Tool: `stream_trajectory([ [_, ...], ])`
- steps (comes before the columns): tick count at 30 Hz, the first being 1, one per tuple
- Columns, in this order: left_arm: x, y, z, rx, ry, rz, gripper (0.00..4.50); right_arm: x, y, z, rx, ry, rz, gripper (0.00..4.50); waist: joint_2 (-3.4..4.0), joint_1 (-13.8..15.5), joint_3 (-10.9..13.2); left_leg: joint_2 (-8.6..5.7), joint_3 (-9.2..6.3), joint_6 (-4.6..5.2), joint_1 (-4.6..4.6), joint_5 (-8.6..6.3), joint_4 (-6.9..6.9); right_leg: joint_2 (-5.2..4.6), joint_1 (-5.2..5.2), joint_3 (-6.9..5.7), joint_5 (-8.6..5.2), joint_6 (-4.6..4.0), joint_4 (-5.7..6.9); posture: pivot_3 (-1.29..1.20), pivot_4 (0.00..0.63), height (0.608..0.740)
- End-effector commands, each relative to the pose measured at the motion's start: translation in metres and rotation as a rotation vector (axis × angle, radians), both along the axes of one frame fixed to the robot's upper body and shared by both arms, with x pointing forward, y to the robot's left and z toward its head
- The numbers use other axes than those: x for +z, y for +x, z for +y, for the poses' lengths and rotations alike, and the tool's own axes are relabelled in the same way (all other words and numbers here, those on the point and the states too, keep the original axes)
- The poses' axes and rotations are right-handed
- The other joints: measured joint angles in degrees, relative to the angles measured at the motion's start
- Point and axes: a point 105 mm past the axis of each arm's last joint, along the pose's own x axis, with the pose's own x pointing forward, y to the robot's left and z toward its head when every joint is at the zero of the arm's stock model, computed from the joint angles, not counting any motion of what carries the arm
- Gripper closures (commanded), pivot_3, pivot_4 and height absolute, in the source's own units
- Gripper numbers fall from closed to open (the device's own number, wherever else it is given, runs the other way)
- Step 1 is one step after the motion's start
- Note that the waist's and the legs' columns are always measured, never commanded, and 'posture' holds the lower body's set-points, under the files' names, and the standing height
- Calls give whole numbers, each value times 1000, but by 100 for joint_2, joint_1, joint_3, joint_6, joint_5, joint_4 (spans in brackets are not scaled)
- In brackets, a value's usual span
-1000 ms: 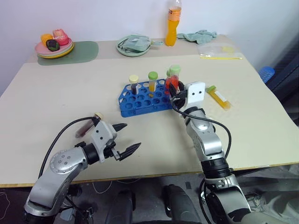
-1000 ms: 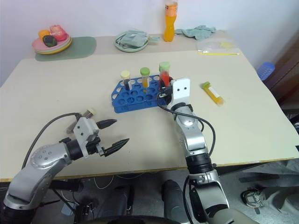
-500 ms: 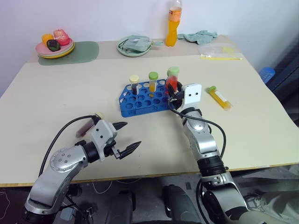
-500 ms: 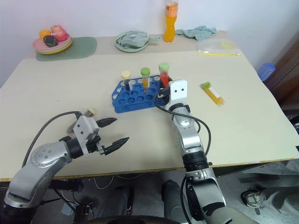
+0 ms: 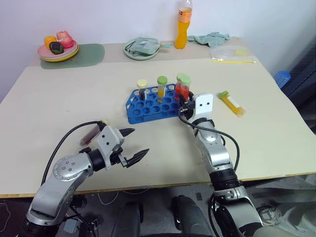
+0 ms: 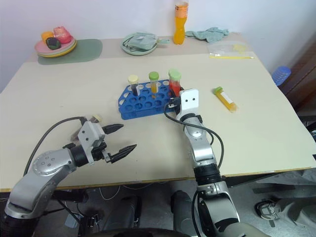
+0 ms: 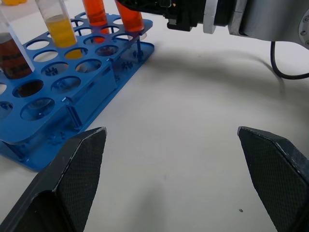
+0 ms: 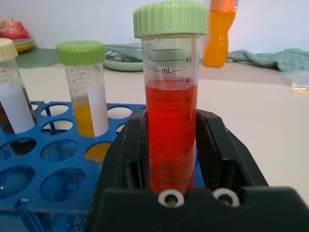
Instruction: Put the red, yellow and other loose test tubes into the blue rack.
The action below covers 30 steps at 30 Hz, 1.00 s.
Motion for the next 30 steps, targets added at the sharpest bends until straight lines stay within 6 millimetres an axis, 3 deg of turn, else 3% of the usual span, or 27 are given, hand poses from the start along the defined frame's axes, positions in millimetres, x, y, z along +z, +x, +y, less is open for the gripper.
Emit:
stream_trajectory([
  [1, 11, -2, -4, -25, -8, -43, 0, 6, -1, 0, -1, -4, -24, 3277, 0, 0, 0, 0, 0, 0, 0, 0, 0, 0, 0, 0, 0, 0, 0, 0, 150, 740],
  [5, 11, -3, -4, -24, -8, -42, 0, 4, 0, 1, 6, 6, -12, 3277, 0, -1, 0, 0, 0, 0, 0, 0, 0, 0, 0, 0, 0, 0, 0, 0, 150, 740],
  [11, 11, -3, -4, -23, -9, -41, 0, 21, -3, -2, 15, -3, -84, 663, 1, -2, 1, 0, 1, 0, 0, 0, 0, 0, 0, 0, 0, 0, 0, 0, 150, 740],
  [16, 11, -5, -4, -19, -10, -42, 0, 39, -19, -31, 62, -105, -116, 663, 3, 26, 2, -2, 0, 0, -3, 0, 1, -3, 0, 0, 0, 0, -2, 0, 150, 740],
  [23, 6, -10, -6, -38, -22, -20, 0, 39, -54, -88, 308, -334, 184, 663, 9, 17, 6, -2, 1, 2, -1, -1, 3, -4, 7, 0, -1, 1, -6, 0, 150, 740],
  [27, 5, -10, -19, -101, -30, -14, 0, 54, -25, -128, 198, -430, 366, 663, 22, -47, 12, 2, 14, 3, 12, -1, 4, 4, 8, 8, -1, -1, -1, 0, 150, 740],
  [30, 7, -12, -29, -157, -36, -16, 0, 52, 2, -152, 112, -343, 558, 663, 20, -28, 10, 3, 18, 4, 17, 0, 6, 7, 13, 12, -1, -2, -1, 0, 150, 740],
])
